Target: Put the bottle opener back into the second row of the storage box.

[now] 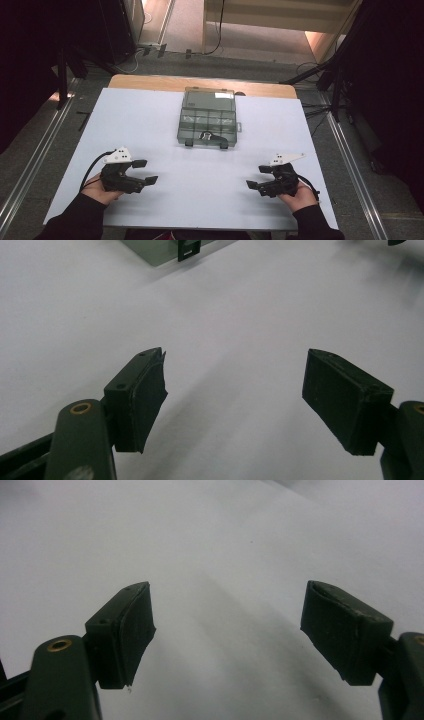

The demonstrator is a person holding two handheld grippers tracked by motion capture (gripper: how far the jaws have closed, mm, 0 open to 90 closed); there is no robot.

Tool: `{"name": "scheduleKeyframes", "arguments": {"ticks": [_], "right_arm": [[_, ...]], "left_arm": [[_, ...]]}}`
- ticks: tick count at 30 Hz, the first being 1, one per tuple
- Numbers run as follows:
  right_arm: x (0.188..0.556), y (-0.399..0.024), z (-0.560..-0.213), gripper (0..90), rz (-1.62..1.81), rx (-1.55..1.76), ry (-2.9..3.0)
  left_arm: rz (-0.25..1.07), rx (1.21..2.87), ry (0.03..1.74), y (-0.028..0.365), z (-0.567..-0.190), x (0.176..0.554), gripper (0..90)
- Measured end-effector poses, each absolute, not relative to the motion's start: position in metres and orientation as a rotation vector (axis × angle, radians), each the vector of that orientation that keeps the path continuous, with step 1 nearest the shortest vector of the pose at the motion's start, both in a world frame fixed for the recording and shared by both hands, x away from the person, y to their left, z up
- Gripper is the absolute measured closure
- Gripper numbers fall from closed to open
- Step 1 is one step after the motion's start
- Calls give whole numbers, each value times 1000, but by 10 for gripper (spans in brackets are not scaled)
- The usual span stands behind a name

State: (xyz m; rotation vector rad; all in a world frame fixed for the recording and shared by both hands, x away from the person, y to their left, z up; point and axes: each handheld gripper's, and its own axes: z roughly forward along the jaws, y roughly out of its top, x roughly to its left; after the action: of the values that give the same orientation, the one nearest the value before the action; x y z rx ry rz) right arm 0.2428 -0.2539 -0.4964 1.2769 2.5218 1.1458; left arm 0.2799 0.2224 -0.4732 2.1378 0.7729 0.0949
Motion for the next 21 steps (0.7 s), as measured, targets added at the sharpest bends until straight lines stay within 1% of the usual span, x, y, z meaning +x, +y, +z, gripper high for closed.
{"name": "scheduleKeyframes", "arguments": {"ticks": [21], "right_arm": [[244, -251, -500, 226, 1139, 1280, 2538]], "left_arm": [[92, 2138, 772, 222, -474, 280, 251]]}}
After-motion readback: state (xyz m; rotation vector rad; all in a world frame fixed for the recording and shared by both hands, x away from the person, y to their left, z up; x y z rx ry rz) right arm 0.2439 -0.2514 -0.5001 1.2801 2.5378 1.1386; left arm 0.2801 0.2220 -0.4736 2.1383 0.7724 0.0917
